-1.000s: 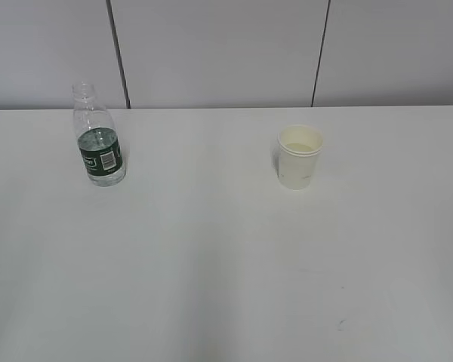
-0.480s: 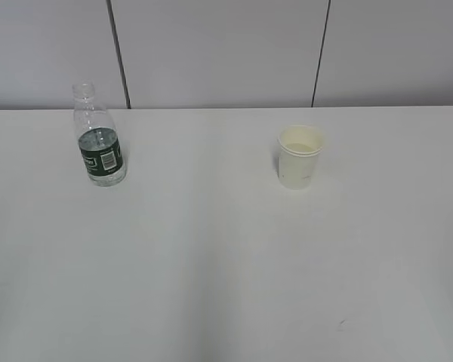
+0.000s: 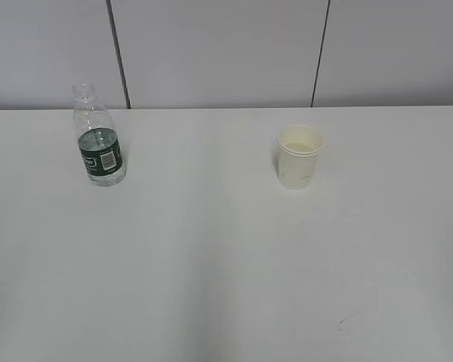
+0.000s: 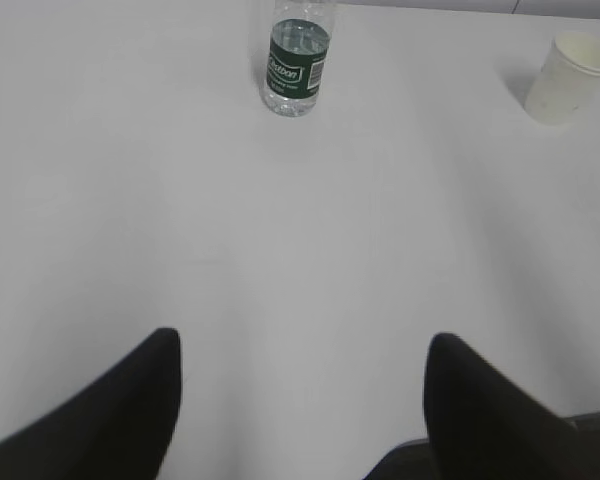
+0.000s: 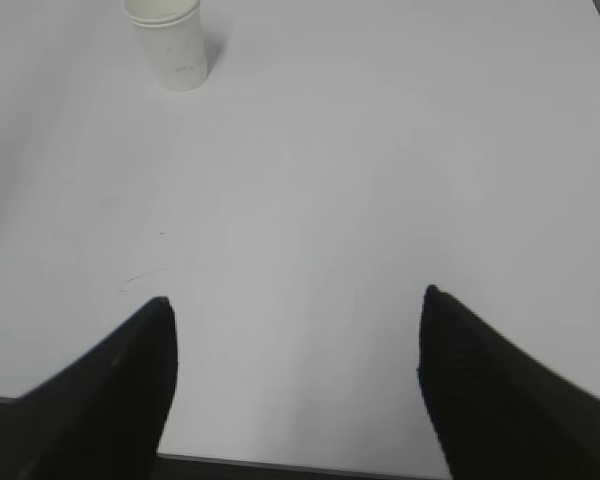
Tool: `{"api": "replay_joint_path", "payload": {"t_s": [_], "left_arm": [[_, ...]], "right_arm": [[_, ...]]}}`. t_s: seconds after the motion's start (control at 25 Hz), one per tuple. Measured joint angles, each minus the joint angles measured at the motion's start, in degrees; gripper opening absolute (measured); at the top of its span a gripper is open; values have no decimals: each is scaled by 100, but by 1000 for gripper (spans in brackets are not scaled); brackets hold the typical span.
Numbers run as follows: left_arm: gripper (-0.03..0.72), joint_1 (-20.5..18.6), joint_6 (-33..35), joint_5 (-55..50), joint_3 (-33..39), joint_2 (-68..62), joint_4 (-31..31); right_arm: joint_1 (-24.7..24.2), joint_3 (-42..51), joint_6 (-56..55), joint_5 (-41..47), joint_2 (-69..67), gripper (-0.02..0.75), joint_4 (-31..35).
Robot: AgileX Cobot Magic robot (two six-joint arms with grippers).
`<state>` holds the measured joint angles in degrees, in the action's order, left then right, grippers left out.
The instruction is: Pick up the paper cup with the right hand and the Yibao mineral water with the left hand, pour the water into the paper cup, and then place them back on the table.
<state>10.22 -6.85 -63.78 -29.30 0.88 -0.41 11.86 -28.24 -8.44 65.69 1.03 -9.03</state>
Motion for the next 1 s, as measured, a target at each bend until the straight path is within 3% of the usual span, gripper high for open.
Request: {"api": "replay_joint_path", "payload": {"t_s": [1.0], "left_arm": [[469,0,12,2,0,17,41]], "right_arm": [[0,0,0,0,0,585,6]]}}
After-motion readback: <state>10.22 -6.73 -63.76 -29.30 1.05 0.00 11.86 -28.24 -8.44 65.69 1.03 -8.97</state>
